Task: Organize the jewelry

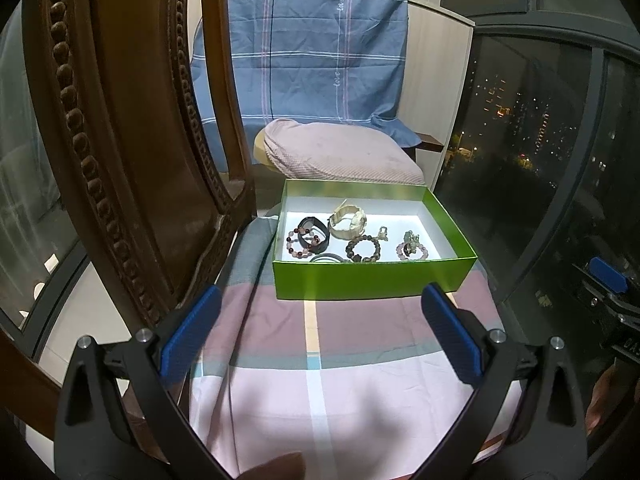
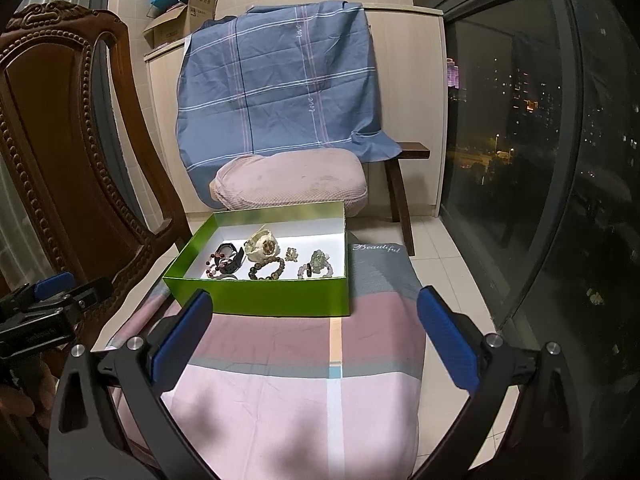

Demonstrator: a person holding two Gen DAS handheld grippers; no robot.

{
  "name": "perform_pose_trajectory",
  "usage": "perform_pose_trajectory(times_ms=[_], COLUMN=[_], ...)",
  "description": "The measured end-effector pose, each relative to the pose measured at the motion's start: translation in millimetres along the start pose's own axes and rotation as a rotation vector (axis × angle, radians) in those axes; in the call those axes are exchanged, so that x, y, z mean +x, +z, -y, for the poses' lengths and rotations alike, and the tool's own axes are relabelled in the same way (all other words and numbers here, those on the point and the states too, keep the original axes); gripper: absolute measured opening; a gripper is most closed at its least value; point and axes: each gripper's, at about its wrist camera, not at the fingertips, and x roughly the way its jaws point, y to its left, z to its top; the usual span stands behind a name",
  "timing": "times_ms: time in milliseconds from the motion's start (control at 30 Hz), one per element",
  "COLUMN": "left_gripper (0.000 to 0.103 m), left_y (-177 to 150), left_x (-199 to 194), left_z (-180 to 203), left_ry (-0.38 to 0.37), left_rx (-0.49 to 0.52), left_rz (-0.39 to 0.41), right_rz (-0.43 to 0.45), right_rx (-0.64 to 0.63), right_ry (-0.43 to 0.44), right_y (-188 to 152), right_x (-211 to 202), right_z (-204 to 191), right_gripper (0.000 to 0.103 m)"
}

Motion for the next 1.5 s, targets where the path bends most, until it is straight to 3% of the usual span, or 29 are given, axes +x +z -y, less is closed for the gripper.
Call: perform_pose_trajectory(times_ms=[1500], left_gripper=[0.099], left_y=[-1.5], left_x=[2.1], left_z=[2.3], left_ry=[-0.021], left_rx=[-0.002], left_rz=[-0.015], right_rz=[0.004], right_rx=[-0.013], right_ry=[-0.003], right_y=[0.7], right_x=[1.6], right_z=[1.0], right_gripper=[0.100])
